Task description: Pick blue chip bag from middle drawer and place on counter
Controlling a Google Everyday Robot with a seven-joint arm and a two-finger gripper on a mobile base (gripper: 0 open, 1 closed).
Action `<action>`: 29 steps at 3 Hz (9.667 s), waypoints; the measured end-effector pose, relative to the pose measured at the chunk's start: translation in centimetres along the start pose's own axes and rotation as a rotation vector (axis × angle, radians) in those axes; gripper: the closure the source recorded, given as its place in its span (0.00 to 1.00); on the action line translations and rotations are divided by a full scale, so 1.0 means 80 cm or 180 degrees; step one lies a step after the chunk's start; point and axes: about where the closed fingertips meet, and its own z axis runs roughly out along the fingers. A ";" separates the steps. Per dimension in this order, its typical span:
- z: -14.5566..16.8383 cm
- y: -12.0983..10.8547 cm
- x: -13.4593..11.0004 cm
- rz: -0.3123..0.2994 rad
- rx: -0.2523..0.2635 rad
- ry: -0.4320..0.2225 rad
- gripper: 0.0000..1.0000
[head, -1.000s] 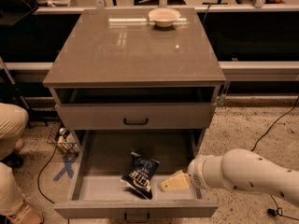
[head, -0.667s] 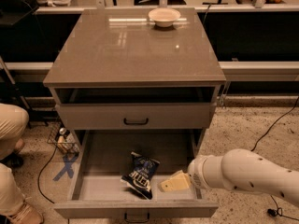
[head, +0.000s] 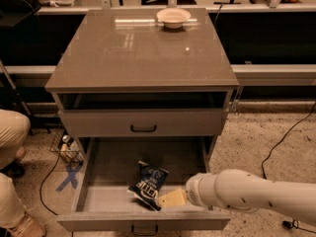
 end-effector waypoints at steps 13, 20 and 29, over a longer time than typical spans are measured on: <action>0.139 0.076 -0.097 -0.0507 -0.1162 -0.1205 1.00; -0.182 0.003 -0.166 -0.1035 -0.0666 -0.2681 1.00; -0.383 0.037 -0.465 -0.2660 0.0357 -0.3374 1.00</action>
Offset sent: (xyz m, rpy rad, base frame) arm 0.0361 0.0618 -0.0754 -0.0349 -0.0117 -0.0675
